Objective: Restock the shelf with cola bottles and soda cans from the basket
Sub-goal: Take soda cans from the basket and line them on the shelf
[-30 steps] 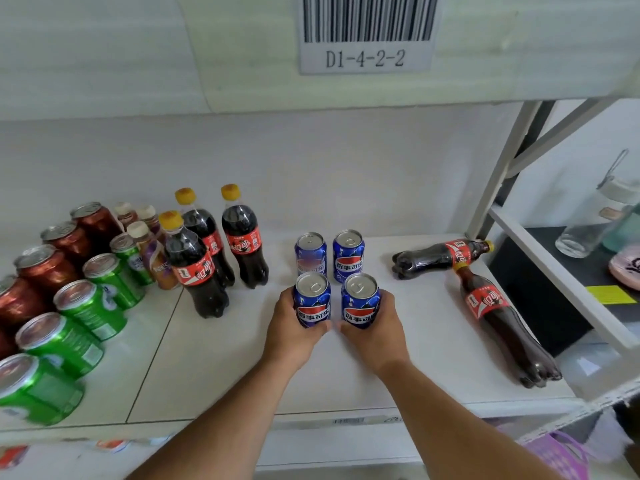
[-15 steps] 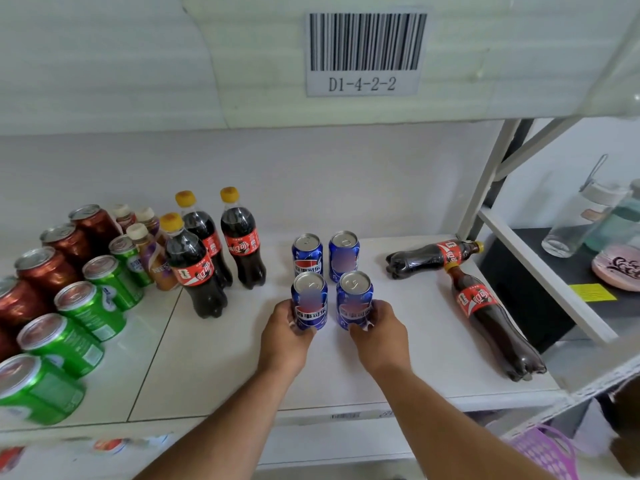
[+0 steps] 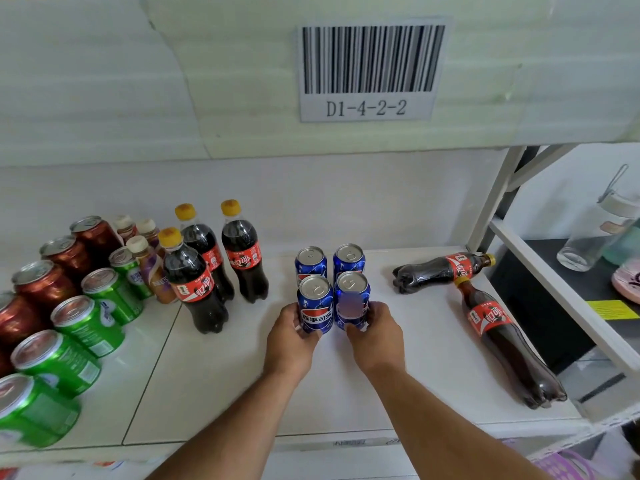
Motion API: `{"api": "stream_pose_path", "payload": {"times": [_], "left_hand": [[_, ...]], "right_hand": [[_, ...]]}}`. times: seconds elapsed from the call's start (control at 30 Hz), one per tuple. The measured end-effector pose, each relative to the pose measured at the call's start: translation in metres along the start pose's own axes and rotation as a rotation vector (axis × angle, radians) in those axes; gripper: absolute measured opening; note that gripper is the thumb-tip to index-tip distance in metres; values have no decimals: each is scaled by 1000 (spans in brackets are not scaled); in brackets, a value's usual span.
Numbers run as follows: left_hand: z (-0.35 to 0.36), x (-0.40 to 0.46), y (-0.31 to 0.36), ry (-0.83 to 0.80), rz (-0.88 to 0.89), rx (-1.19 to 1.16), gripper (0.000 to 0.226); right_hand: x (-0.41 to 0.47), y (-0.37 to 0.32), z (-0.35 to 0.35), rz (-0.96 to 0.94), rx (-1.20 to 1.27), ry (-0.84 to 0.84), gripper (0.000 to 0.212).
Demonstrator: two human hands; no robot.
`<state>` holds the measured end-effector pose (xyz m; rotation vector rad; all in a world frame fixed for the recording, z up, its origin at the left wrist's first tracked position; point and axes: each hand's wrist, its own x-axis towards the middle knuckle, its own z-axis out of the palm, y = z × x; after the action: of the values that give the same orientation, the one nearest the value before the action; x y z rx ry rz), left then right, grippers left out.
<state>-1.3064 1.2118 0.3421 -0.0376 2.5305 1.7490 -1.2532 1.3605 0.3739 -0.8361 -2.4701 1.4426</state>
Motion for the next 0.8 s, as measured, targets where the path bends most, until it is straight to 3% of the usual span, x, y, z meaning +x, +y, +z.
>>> {"api": "stream_pose_path", "payload": {"times": [0.6,0.8], "left_hand": [[0,4,16,-18,-30,83,64],[-18,-12,19,-10,-89,222,74]], "right_hand": [[9,-6,-4,19,-10,-43,45],[-7,-8,-21,60,-118,-93,67]]}}
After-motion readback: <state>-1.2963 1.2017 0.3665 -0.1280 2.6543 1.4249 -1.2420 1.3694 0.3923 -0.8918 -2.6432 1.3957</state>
